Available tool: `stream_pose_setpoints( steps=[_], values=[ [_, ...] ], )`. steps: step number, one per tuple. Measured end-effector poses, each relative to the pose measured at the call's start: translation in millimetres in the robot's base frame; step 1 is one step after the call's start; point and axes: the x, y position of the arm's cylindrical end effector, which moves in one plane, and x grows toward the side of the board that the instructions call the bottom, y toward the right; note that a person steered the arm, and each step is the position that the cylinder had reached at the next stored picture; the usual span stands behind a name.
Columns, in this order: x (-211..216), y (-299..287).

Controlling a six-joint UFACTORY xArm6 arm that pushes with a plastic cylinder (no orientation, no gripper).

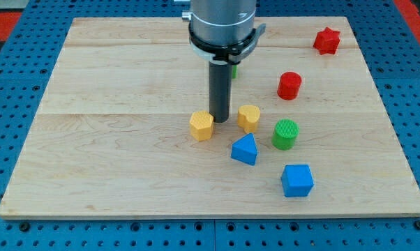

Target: Move the yellow hexagon towards the blue triangle

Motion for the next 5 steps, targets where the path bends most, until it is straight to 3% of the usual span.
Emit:
stream_pose_setpoints(
  steps=[2,3,5],
  values=[
    [-24.6,-123.0],
    [-12.1,-131.2],
    [12.3,-90.7]
  ],
)
